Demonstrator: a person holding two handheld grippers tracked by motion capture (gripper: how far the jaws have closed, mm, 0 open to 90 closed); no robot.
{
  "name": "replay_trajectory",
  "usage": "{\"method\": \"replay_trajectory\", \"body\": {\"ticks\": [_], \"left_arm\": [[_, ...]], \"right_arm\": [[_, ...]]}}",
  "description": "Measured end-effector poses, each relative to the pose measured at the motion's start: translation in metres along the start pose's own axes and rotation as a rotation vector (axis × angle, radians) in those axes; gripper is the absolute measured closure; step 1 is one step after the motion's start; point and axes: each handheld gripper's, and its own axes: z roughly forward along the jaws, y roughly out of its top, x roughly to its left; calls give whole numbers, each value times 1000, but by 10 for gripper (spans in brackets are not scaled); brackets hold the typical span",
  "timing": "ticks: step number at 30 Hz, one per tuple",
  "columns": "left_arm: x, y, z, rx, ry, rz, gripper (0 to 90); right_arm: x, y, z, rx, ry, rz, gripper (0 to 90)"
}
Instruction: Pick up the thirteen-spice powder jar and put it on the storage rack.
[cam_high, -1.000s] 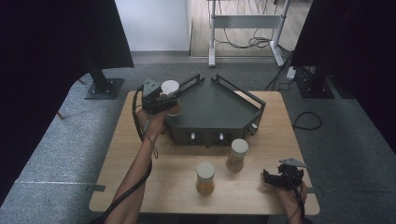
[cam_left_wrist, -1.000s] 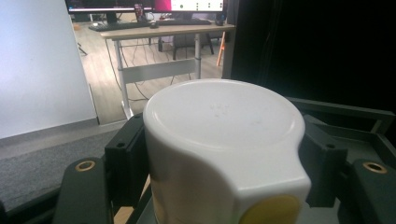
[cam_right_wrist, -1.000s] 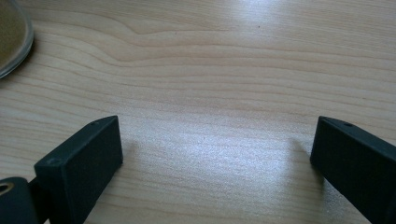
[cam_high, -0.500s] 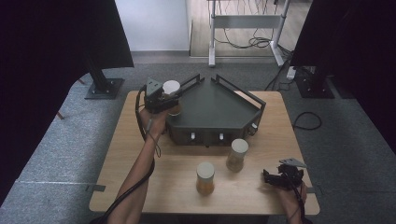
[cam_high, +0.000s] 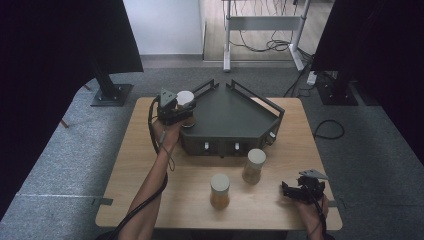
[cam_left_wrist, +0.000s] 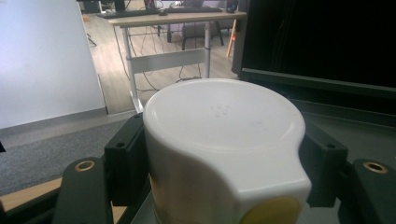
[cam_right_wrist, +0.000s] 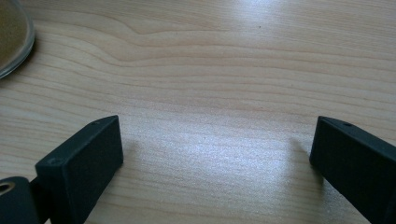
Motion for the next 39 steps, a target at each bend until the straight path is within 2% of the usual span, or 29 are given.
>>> {"method": "replay_trajectory", "body": {"ticks": [5,8,11,14,19,31,39], "left_arm": [[2,-1,-1,-5,-4,18,291],[3,0,0,6,-15,21,214],[6,-2,0,7,-21,-6,145],[10,-6,-2,-6,-28,-38,119],[14,-8,-6,-18,-34,-46,106],[11,-5,-25,-33,-51,-2,105],[9,-3,-43,-53,-55,32,106]], "right_arm": [[0,0,0,0,1,-2,18],[0,0,0,0,2,-3,18],[0,0,0,0,2,-3,18],[0,0,0,0,3,-4,18],[0,0,0,0,3,-4,18],[0,0,0,0,3,-5,18],[0,0,0,0,3,-4,18]]}}
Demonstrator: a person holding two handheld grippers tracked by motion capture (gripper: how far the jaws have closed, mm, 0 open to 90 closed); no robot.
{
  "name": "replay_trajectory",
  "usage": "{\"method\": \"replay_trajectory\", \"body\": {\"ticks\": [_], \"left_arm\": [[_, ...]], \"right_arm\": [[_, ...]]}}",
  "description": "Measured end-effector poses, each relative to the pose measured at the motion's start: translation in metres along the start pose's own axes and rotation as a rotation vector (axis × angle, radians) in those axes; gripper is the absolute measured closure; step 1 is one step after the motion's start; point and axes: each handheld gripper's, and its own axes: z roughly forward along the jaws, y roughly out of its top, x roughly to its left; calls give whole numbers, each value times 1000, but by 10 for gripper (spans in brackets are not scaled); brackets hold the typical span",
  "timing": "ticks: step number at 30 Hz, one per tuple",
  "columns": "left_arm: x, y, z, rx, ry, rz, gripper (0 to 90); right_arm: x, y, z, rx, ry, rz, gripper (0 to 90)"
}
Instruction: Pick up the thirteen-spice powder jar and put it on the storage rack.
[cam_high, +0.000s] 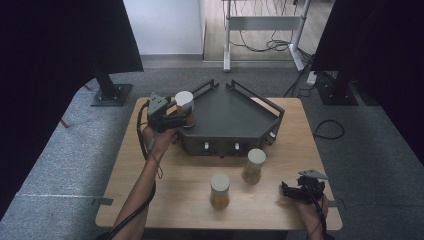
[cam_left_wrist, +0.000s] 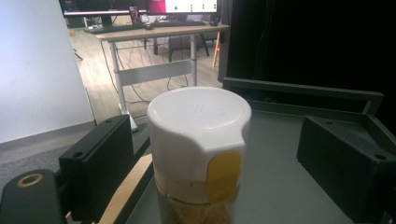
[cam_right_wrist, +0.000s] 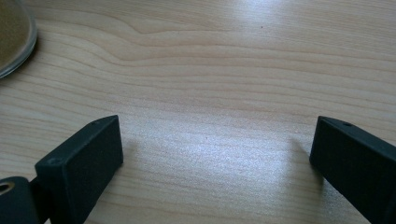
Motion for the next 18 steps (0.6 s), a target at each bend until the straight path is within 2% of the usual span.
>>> {"method": "replay_trajectory", "body": {"ticks": [9,18], "left_arm": [[-1,4,-23,-7,2,26,110],[4,-1,-39,10,16,8,112]], "right_arm": [[0,0,0,0,0,-1,18],[0,0,0,0,1,-2,18]]}}
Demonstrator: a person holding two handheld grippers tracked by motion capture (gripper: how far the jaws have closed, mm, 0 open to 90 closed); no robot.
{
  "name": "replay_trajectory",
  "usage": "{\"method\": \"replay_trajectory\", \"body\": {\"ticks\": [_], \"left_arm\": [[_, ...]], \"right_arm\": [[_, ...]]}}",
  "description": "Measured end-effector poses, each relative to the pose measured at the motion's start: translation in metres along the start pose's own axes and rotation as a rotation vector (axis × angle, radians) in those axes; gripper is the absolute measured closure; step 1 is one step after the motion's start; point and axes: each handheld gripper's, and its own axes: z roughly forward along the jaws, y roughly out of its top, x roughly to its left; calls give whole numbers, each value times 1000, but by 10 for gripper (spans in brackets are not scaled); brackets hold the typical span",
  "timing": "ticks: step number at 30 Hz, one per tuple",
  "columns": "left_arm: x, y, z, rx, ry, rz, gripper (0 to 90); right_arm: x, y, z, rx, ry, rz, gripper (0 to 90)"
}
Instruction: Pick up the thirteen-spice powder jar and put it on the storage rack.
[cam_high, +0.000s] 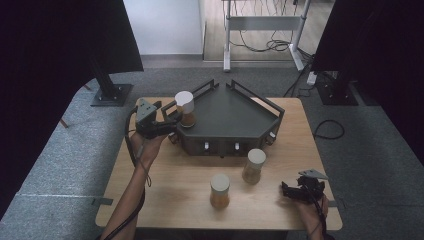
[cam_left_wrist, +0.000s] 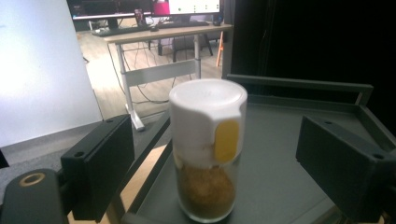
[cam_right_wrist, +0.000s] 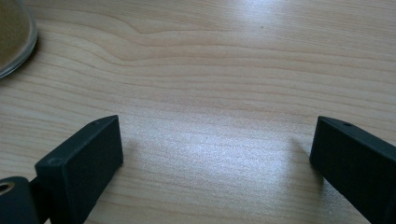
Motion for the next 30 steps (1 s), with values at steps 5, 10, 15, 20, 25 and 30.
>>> {"method": "replay_trajectory", "body": {"ticks": [5,10,15,20,25,30], "left_arm": [[2,-4,-11,-5,-4,-7,112],[2,-7,-22,-10,-10,-8,111],[-2,-8,-32,-8,-7,16,111],[-3,-10,-42,-1,-13,19,112],[-1,-14,-51,-3,-15,2,112],[1,-22,-61,-2,-7,-10,112]], "right_arm": [[0,0,0,0,0,0,18],[0,0,0,0,0,0,18],[0,0,0,0,0,1,18],[0,0,0,0,0,0,18],[0,0,0,0,0,0,18],[0,0,0,0,0,-1,18]]}}
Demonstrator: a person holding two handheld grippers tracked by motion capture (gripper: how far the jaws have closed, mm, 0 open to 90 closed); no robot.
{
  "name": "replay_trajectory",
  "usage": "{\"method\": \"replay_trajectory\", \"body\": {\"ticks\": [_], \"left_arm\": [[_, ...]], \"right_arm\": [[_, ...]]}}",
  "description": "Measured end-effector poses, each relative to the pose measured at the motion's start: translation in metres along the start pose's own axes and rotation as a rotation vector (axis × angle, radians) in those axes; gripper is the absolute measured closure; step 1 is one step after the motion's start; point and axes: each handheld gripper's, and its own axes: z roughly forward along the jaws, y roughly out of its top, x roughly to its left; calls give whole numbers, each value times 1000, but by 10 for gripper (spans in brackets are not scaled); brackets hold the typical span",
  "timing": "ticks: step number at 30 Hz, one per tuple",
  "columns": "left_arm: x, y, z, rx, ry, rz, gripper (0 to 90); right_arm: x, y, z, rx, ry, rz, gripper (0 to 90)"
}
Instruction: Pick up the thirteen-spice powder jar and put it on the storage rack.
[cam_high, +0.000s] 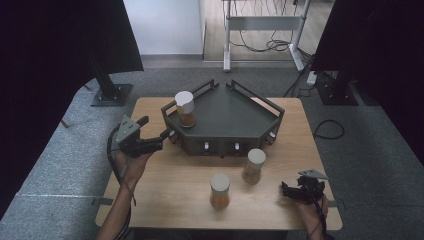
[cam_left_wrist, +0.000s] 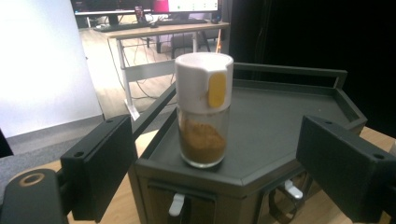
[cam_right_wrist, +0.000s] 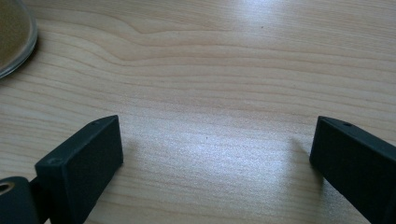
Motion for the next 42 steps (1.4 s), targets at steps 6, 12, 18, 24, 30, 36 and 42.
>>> {"method": "replay_trajectory", "body": {"ticks": [6,12,18,24,30,36,42], "left_arm": [[3,-11,-13,-5,12,-22,112],[3,-21,-26,-7,24,-32,113],[4,-31,-37,-8,36,-54,113],[5,-39,-45,-16,38,-67,112],[7,-47,-50,-41,27,-71,108],[7,-54,-51,-29,31,-74,109],[6,-62,-48,0,47,-71,110]], "right_arm": [[0,0,0,0,0,-1,18],[0,0,0,0,0,-1,18],[0,0,0,0,0,-1,18],[0,0,0,0,0,-1,18],[0,0,0,0,0,-1,18],[0,0,0,0,0,-1,17],[0,0,0,0,0,-1,18]]}}
